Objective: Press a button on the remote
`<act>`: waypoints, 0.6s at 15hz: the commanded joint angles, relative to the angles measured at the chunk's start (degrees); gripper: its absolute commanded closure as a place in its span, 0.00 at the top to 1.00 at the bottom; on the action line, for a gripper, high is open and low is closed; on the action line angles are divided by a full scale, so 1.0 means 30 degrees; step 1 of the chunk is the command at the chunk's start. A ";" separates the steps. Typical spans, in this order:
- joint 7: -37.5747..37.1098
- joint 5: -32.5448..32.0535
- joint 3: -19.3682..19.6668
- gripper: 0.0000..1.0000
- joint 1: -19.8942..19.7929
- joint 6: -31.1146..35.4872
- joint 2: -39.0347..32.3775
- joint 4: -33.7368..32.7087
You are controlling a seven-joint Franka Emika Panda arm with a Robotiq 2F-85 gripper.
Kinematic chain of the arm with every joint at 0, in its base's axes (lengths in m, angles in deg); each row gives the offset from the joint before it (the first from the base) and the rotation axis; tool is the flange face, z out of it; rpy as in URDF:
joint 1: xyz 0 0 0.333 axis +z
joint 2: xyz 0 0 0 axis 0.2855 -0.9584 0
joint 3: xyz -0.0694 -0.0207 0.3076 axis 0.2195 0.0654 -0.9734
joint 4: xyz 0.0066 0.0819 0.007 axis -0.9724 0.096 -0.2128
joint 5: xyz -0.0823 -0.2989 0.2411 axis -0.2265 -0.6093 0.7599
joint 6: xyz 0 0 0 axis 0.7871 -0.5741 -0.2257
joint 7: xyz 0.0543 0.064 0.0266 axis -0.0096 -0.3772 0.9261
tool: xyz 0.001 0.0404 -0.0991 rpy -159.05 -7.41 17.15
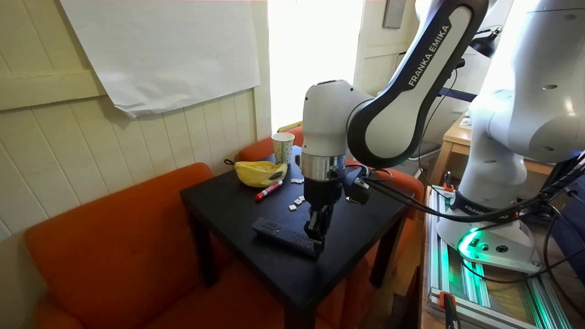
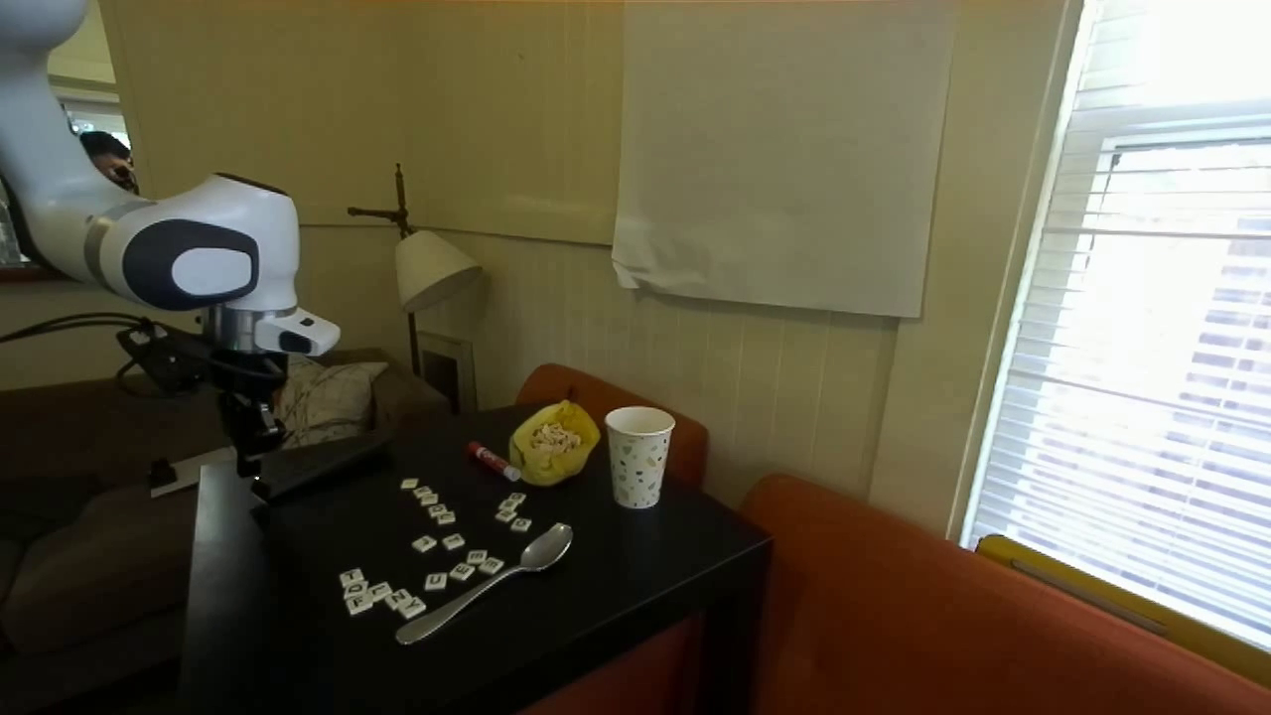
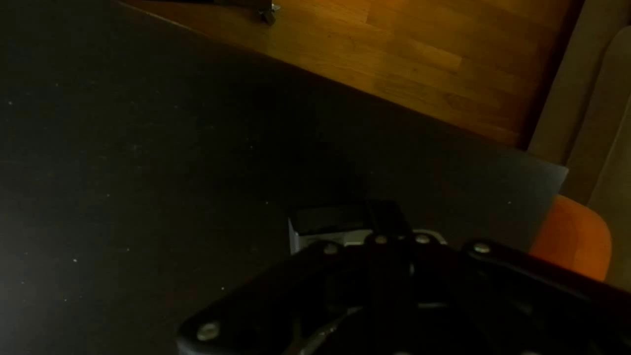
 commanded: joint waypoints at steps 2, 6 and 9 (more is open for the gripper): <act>-0.1576 -0.1267 0.0020 0.00 0.0051 0.0521 0.0047 0.0323; -0.2057 -0.1821 0.0024 0.00 0.0049 0.0364 0.0063 0.0289; -0.2725 -0.2580 0.0049 0.00 0.0041 0.0299 0.0048 0.0268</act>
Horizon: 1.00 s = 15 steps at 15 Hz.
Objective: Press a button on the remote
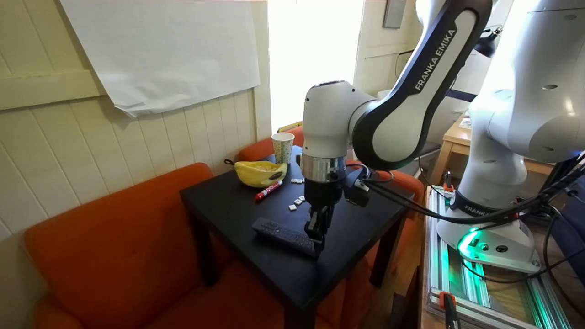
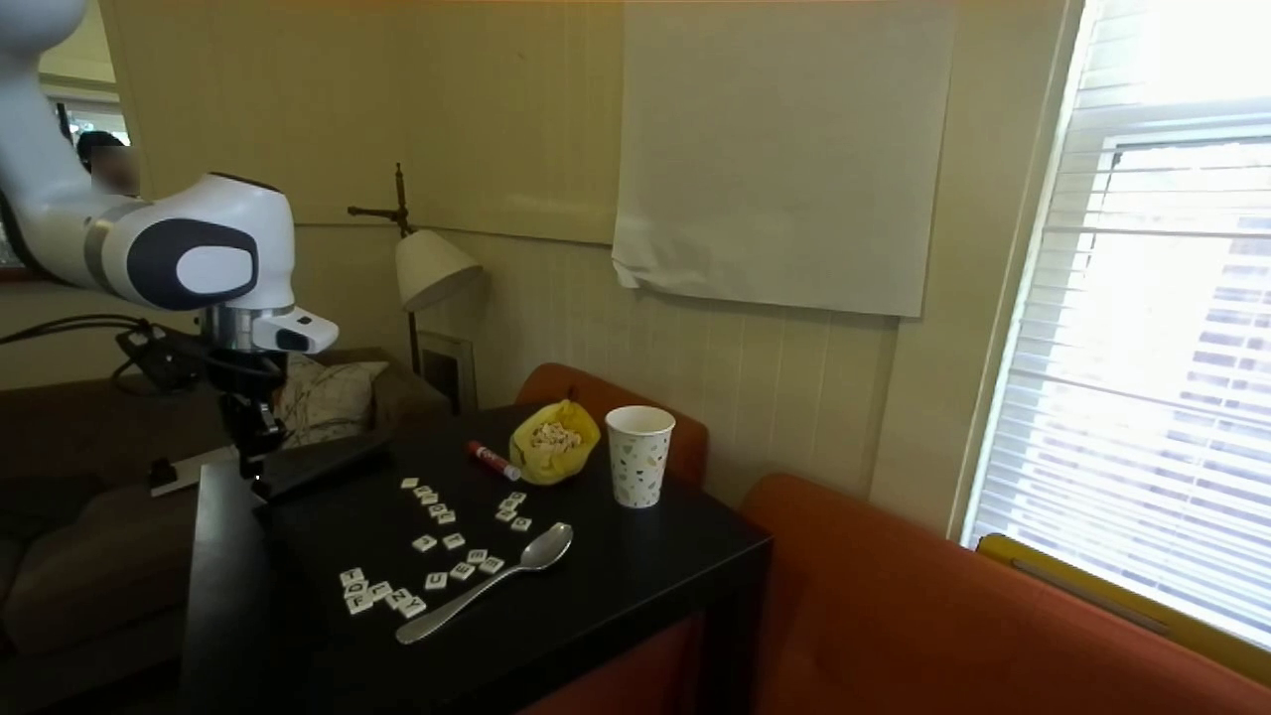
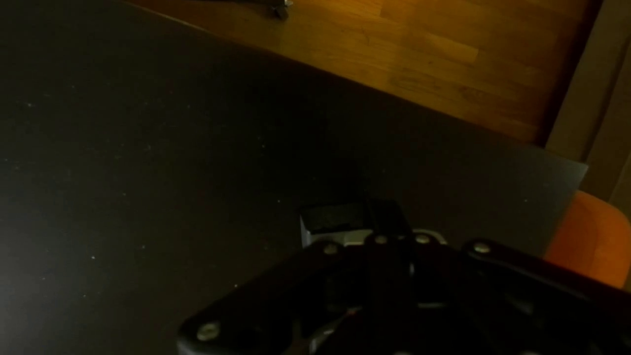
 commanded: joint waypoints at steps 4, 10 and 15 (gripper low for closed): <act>-0.1902 -0.1982 0.0048 0.00 0.0052 0.0059 -0.0038 0.0096; -0.2183 -0.2553 0.0000 0.00 0.0100 -0.0244 -0.0195 -0.0081; -0.2219 -0.2876 -0.0013 0.00 0.0155 -0.0343 -0.0425 -0.0197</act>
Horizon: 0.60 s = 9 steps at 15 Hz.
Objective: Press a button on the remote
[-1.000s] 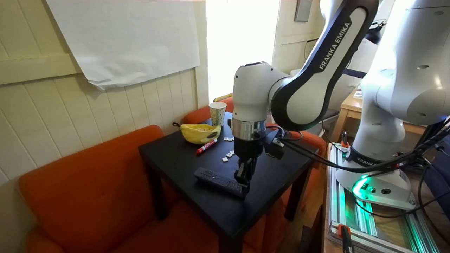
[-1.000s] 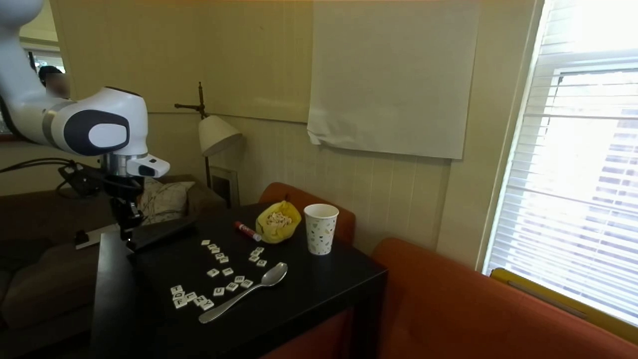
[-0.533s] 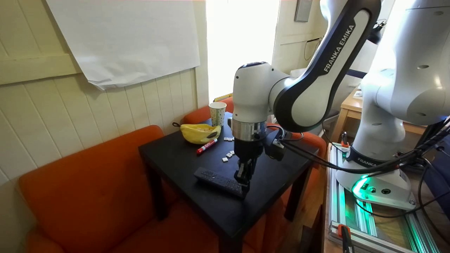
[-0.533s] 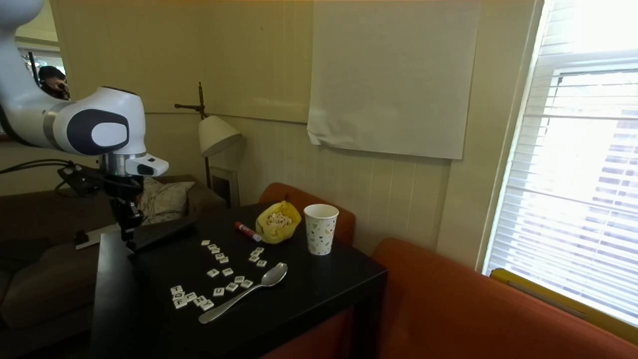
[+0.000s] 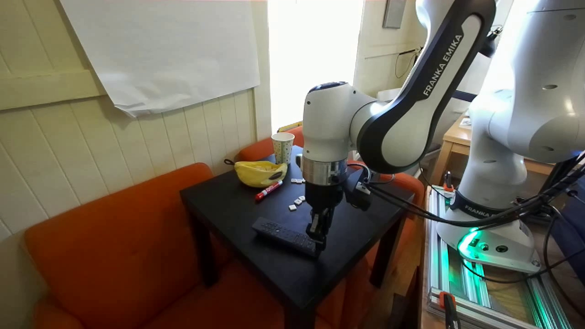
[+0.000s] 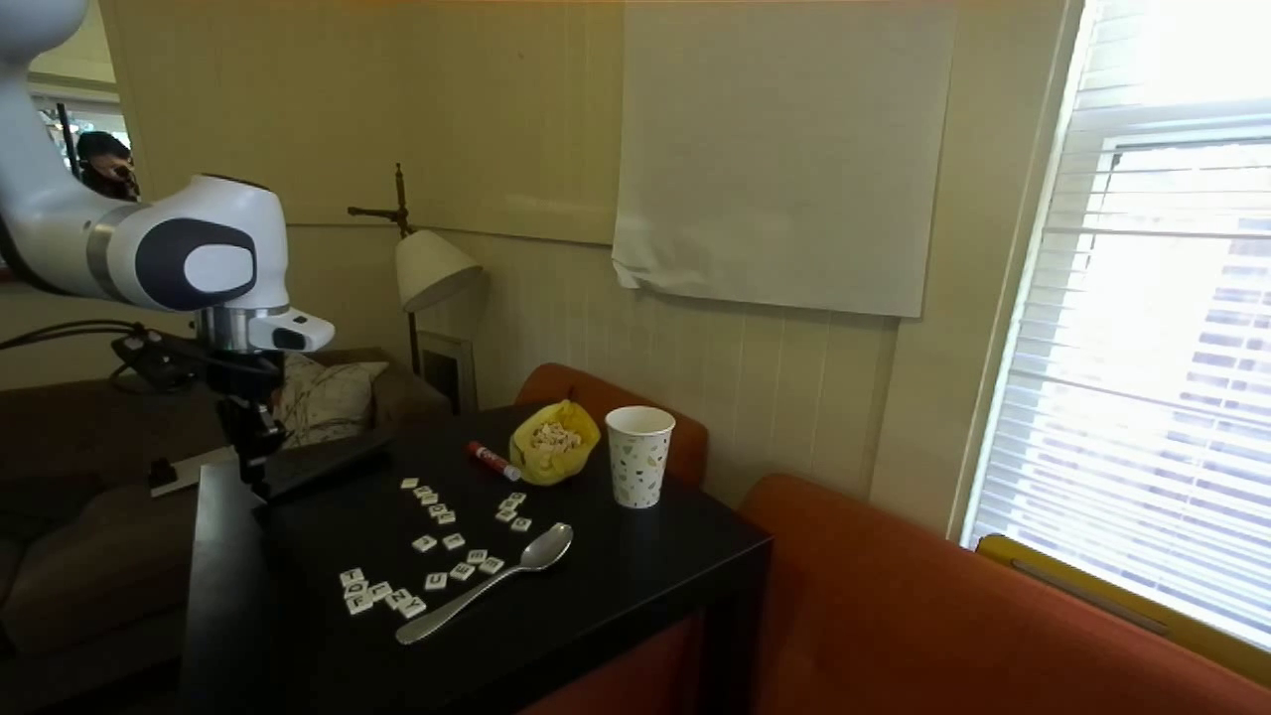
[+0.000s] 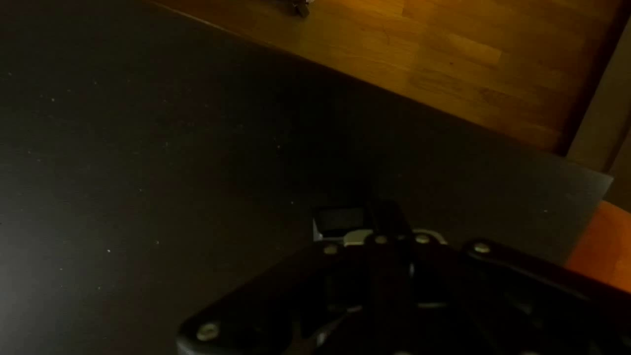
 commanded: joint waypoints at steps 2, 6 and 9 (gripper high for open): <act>-0.0806 -0.0914 -0.0028 0.00 0.0189 -0.0119 -0.0313 -0.0192; -0.1095 -0.1143 -0.0021 0.00 0.0248 -0.0043 -0.0161 -0.0139; -0.1630 -0.1455 0.0004 0.00 0.0255 -0.0003 -0.0085 -0.0125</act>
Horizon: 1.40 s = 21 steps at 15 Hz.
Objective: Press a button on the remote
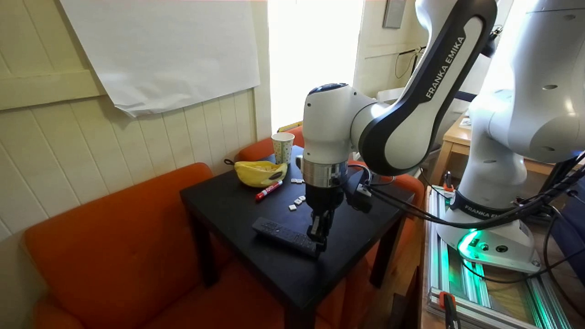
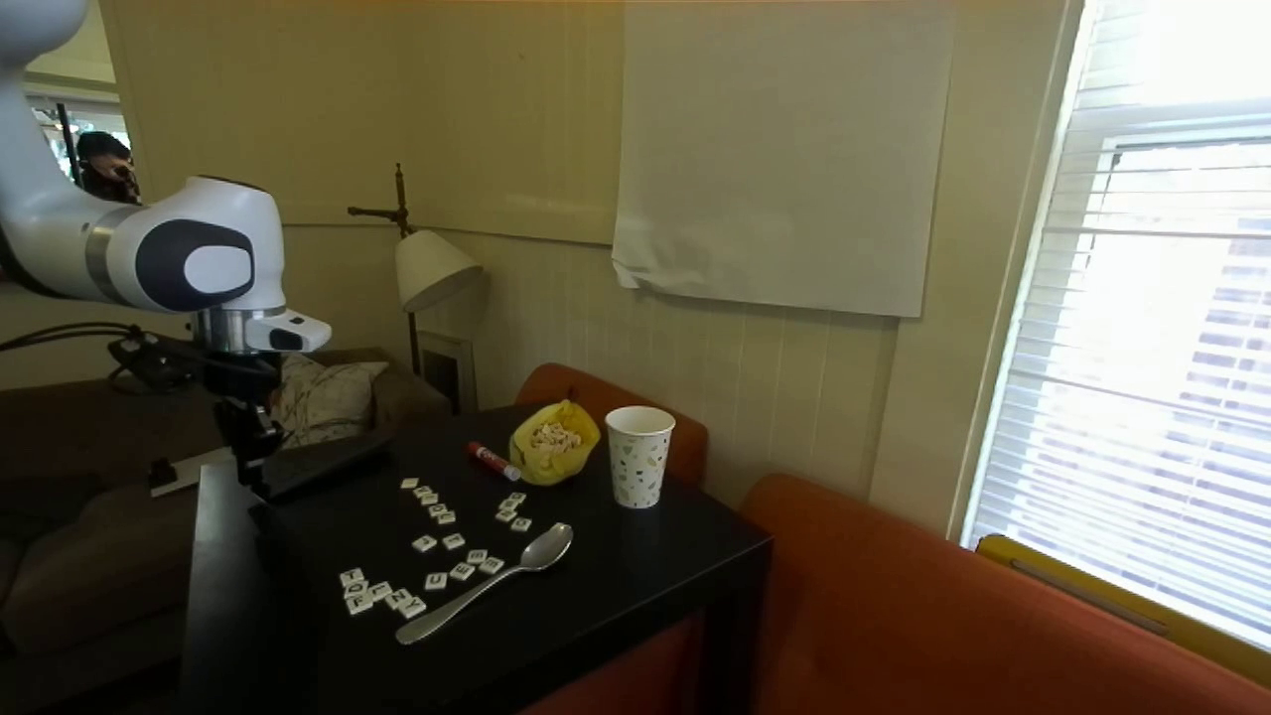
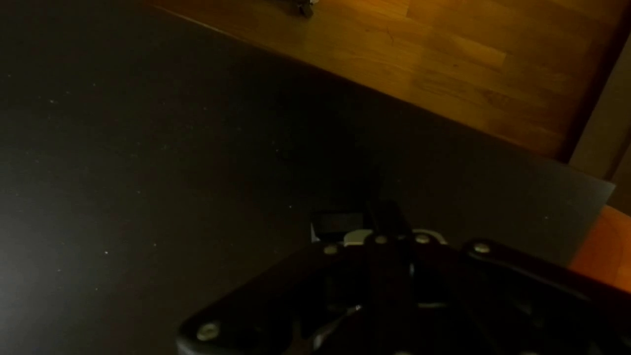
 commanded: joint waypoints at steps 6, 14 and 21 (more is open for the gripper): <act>-0.2657 -0.2046 0.0019 0.00 0.0153 -0.0009 -0.0073 -0.0227; -0.3305 -0.2756 -0.0023 0.00 0.0216 -0.0243 -0.0244 -0.0582; -0.3299 -0.2748 -0.0018 0.00 0.0252 -0.0373 -0.0266 -0.0613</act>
